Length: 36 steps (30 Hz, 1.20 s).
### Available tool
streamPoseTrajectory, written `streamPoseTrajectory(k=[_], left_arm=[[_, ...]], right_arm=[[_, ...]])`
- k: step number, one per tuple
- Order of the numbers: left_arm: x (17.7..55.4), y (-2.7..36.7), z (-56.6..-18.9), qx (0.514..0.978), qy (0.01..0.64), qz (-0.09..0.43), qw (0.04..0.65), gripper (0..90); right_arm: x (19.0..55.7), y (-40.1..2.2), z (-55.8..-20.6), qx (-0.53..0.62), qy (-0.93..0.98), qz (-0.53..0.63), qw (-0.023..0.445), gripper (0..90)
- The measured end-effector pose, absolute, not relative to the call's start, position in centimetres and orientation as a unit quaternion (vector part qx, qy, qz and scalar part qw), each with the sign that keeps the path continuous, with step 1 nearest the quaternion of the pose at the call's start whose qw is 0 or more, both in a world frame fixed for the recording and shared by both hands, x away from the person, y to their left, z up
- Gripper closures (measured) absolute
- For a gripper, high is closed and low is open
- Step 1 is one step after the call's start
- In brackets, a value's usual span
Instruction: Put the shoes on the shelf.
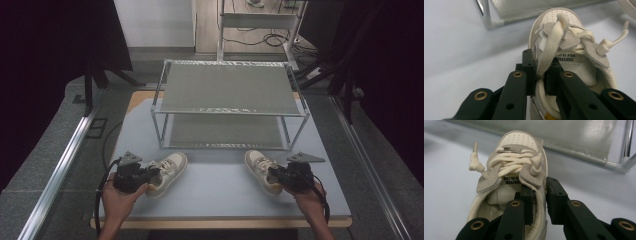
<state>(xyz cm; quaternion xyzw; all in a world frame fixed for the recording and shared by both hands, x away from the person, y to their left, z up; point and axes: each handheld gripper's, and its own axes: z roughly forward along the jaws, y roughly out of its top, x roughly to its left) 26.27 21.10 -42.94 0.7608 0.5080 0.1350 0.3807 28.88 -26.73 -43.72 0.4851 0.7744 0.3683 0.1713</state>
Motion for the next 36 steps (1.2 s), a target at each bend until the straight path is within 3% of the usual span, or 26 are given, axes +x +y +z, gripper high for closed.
streamPoseTrajectory(k=[18, 36], left_arm=[[29.8, 17.3, -40.7, 0.756, 0.49, 0.131, 0.414, 81.7], [35.8, 12.3, -42.0, 0.738, 0.51, 0.127, 0.423, 81.5]], right_arm=[[30.9, -25.6, -41.2, 0.478, 0.764, 0.392, 0.185, 76.7], [35.1, -22.6, -40.9, 0.493, 0.759, 0.377, 0.198, 76.7]])
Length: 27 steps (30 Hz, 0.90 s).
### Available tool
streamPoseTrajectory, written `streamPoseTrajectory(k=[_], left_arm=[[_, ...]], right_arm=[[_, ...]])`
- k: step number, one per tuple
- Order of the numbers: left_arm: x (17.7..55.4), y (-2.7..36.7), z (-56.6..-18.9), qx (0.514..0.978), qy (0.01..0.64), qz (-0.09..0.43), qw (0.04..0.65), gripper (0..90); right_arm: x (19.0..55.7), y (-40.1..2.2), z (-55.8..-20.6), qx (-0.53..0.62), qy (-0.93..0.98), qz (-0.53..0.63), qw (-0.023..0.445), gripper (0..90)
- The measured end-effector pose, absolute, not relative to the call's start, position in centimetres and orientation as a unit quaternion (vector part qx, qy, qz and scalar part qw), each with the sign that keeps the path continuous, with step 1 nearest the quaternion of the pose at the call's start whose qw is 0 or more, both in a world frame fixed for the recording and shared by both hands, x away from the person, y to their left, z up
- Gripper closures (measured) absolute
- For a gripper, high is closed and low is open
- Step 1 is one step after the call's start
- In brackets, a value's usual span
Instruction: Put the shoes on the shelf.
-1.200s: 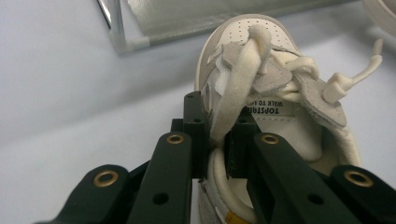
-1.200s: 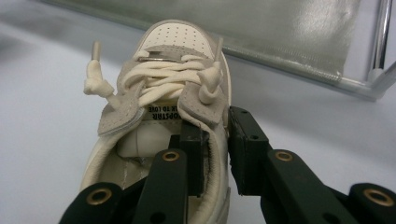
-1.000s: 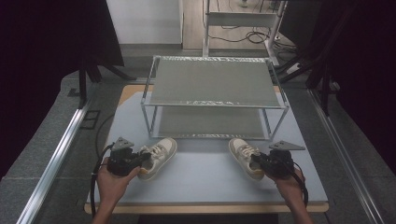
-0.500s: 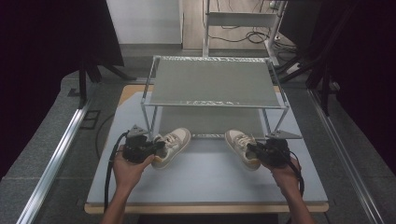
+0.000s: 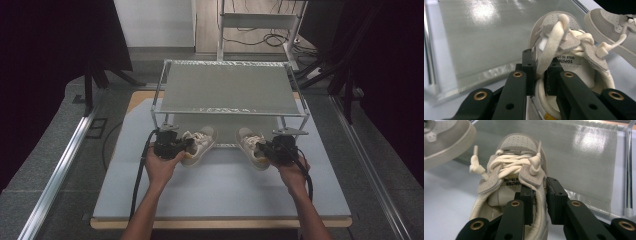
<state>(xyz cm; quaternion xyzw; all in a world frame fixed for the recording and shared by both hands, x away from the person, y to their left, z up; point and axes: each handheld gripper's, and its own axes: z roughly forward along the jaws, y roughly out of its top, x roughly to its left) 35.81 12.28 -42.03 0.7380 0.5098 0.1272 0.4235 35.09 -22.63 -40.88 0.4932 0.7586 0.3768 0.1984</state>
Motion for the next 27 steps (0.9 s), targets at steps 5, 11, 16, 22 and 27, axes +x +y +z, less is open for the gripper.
streamPoseTrajectory(k=[5, 11, 16, 22, 27], left_arm=[[37.4, 11.2, -42.4, 0.731, 0.518, 0.125, 0.426, 81.5], [38.9, 9.6, -43.0, 0.726, 0.525, 0.117, 0.429, 81.4], [40.3, 8.6, -43.8, 0.732, 0.519, 0.128, 0.423, 81.4], [41.3, 7.7, -44.7, 0.719, 0.533, 0.13, 0.426, 81.2], [41.9, 6.7, -45.4, 0.707, 0.545, 0.137, 0.429, 80.2]], right_arm=[[36.2, -21.9, -41.2, 0.502, 0.754, 0.365, 0.214, 76.7], [37.3, -21.0, -41.7, 0.515, 0.746, 0.36, 0.22, 76.7], [38.0, -20.3, -42.1, 0.519, 0.743, 0.355, 0.23, 76.7], [38.6, -19.6, -42.8, 0.528, 0.737, 0.349, 0.238, 76.5], [39.1, -19.0, -43.4, 0.536, 0.729, 0.345, 0.249, 75.7]])
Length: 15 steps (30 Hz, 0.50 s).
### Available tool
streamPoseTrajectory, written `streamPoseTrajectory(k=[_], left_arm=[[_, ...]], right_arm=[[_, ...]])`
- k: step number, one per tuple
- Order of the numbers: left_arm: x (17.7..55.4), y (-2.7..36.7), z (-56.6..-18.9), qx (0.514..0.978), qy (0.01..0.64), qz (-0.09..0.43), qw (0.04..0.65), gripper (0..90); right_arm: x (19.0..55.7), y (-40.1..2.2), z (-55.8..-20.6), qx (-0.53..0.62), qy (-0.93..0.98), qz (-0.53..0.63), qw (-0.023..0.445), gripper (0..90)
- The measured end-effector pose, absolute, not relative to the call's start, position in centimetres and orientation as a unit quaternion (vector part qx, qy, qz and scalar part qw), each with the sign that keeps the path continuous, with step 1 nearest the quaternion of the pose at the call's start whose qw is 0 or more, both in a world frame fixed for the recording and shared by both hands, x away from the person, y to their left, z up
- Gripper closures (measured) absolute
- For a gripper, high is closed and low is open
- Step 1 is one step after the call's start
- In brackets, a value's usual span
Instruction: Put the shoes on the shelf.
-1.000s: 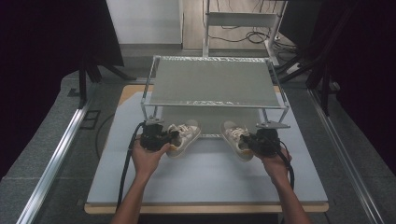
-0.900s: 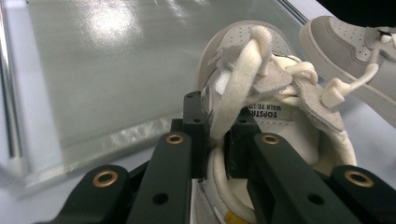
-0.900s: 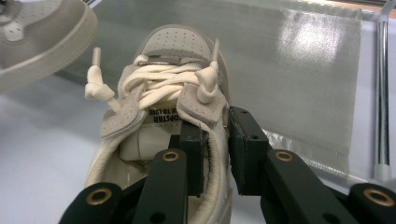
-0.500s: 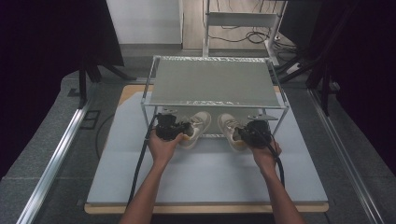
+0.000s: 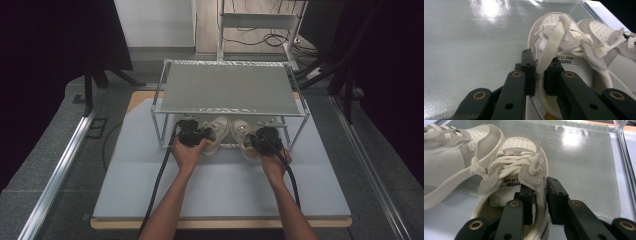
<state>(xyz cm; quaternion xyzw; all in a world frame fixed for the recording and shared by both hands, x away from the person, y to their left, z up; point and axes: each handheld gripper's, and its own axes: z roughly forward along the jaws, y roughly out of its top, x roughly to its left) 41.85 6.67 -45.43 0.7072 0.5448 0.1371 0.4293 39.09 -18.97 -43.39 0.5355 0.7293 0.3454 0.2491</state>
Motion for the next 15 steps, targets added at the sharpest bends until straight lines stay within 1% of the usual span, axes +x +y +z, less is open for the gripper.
streamPoseTrajectory(k=[2, 6, 7, 9, 11, 12, 14, 15], left_arm=[[41.9, 6.2, -45.7, 0.698, 0.562, 0.135, 0.423, 79.1], [42.1, 5.8, -46.6, 0.708, 0.553, 0.128, 0.42, 75.5], [42.2, 5.8, -46.7, 0.708, 0.546, 0.127, 0.43, 74.4], [42.0, 5.7, -46.7, 0.701, 0.552, 0.125, 0.434, 71.7], [42.1, 5.8, -46.6, 0.695, 0.556, 0.111, 0.442, 65.0], [42.1, 5.9, -46.6, 0.697, 0.552, 0.112, 0.444, 58.8], [42.0, 6.2, -46.4, 0.698, 0.54, 0.112, 0.457, 49.6], [41.9, 6.2, -46.4, 0.697, 0.541, 0.111, 0.458, 48.1]], right_arm=[[39.3, -18.6, -43.8, 0.539, 0.729, 0.338, 0.253, 74.9], [39.7, -18.3, -44.7, 0.544, 0.733, 0.327, 0.244, 70.9], [39.7, -18.1, -44.9, 0.543, 0.735, 0.326, 0.244, 70.5], [39.7, -18.1, -44.9, 0.545, 0.731, 0.331, 0.244, 68.1], [39.6, -18.1, -44.9, 0.543, 0.731, 0.325, 0.254, 59.4], [39.6, -18.1, -44.9, 0.542, 0.732, 0.32, 0.261, 53.9], [39.6, -18.2, -44.9, 0.54, 0.734, 0.315, 0.265, 50.1], [39.5, -18.3, -44.9, 0.54, 0.734, 0.314, 0.266, 48.5]])
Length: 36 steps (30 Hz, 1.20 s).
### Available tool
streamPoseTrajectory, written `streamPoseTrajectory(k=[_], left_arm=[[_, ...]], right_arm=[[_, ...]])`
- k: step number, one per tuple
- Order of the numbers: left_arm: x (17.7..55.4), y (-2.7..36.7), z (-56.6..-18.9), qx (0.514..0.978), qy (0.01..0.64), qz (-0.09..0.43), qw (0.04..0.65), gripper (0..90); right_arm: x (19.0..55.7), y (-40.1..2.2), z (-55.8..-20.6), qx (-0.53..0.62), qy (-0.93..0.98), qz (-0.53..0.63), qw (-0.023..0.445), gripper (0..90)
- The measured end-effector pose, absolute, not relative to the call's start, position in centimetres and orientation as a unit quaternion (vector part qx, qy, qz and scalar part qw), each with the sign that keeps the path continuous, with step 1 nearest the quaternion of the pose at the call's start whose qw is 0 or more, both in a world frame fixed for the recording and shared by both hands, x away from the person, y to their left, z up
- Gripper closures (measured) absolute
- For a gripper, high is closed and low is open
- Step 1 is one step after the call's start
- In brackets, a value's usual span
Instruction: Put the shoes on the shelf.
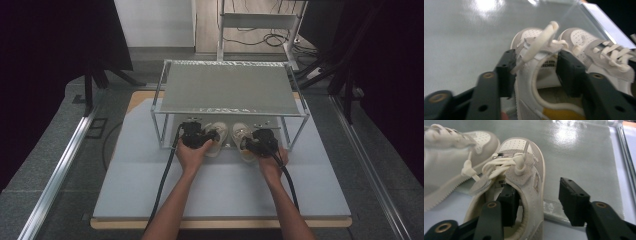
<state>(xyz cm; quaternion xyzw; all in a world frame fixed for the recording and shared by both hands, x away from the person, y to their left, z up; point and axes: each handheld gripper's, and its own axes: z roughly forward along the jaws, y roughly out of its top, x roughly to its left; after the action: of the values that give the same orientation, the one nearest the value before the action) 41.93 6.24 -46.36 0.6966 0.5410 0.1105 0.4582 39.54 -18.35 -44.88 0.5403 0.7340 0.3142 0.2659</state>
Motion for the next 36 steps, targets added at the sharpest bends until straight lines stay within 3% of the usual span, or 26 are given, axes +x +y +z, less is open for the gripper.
streamPoseTrajectory(k=[5, 10, 14, 24, 36], left_arm=[[41.3, 6.4, -45.7, 0.689, 0.537, 0.128, 0.469, 37.5], [41.1, 5.9, -45.1, 0.694, 0.527, 0.127, 0.473, 33.6], [41.0, 5.7, -45.2, 0.701, 0.519, 0.125, 0.474, 33.1], [40.5, 6.4, -45.0, 0.702, 0.511, 0.119, 0.483, 32.7], [37.5, 7.4, -44.2, 0.704, 0.501, 0.113, 0.491, 38.0]], right_arm=[[39.5, -19.0, -45.1, 0.547, 0.728, 0.309, 0.276, 40.0], [39.7, -19.2, -45.1, 0.543, 0.732, 0.31, 0.271, 38.8], [39.7, -19.2, -45.1, 0.538, 0.74, 0.301, 0.269, 34.3], [39.0, -19.6, -44.5, 0.529, 0.734, 0.33, 0.269, 33.2], [35.9, -21.2, -42.6, 0.516, 0.712, 0.396, 0.264, 39.2]])
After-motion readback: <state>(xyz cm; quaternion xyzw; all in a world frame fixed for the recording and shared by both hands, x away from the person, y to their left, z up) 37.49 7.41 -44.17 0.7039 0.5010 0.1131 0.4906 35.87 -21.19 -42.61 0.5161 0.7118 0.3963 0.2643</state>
